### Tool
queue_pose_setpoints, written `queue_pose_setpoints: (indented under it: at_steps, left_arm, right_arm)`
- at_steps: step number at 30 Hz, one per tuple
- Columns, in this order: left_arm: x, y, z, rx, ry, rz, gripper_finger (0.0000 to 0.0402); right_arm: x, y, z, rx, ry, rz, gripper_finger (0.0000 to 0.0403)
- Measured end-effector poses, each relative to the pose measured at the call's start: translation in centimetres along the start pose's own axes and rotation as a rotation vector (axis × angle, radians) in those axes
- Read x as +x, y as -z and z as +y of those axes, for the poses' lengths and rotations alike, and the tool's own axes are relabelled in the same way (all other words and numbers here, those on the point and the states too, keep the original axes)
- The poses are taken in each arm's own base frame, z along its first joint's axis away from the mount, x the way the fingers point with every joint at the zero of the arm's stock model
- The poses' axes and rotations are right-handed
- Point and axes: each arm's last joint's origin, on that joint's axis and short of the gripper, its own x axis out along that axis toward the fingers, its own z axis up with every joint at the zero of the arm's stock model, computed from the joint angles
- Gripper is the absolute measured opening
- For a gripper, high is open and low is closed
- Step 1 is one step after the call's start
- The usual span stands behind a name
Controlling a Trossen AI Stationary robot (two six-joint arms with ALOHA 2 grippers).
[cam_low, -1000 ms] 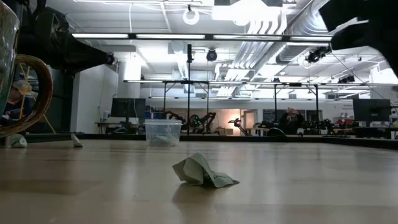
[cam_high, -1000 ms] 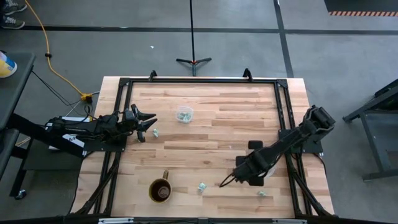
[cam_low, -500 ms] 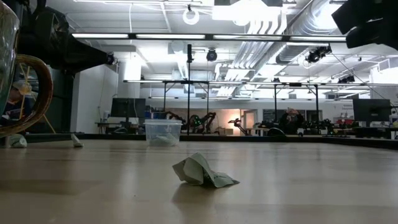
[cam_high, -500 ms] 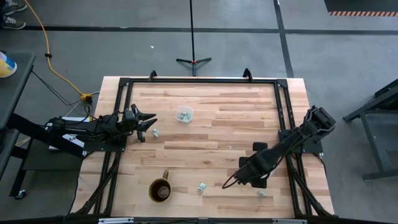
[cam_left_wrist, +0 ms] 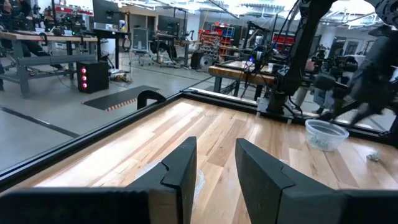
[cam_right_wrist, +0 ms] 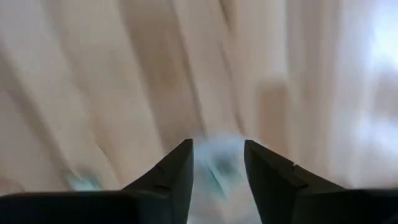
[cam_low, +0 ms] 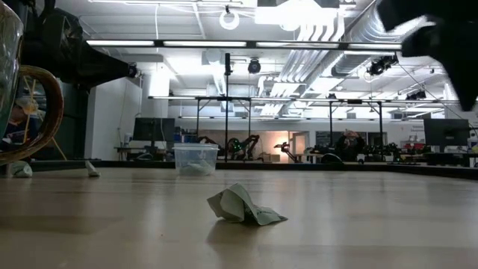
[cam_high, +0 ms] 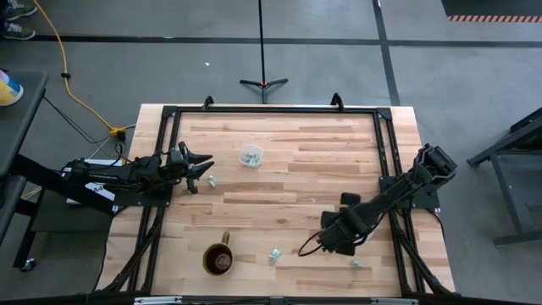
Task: Pick and place items into bin
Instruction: Put the white stevia packet into the bottom transparent bin
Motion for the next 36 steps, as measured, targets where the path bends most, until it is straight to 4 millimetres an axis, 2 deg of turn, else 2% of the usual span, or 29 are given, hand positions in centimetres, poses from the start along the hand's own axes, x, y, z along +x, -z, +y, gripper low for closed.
queue_pose_setpoints:
  at_steps: [3, 6, 14, 22, 29, 36]
  left_arm:
    - [0.0, 0.0, 0.0, 0.0, 0.0, 0.0, 0.0147]
    - [0.0, 0.0, 0.0, 0.0, 0.0, 0.0, 0.0147]
    - [0.0, 0.0, 0.0, 0.0, 0.0, 0.0, 0.0147]
    - [0.0, 0.0, 0.0, 0.0, 0.0, 0.0, 0.0147]
    - [0.0, 0.0, 0.0, -0.001, 0.0, 0.0, 0.0147]
    - [0.0, 0.0, 0.0, -0.001, 0.0, 0.0, 0.0147]
  right_arm:
    - [-0.3, -1.1, 1.6, -0.034, -0.114, -0.175, 0.0151]
    - [-0.6, -0.9, 3.6, -0.105, -0.214, -0.262, 0.0171]
    - [0.9, 3.0, 6.4, 0.018, -0.193, -0.045, 0.0218]
    - [2.1, 5.3, 8.6, 0.007, -0.209, 0.05, 0.0215]
    - [3.2, 6.5, 9.7, -0.035, -0.18, 0.096, 0.0203]
    - [4.6, 6.5, 10.0, -0.05, -0.103, 0.081, 0.019]
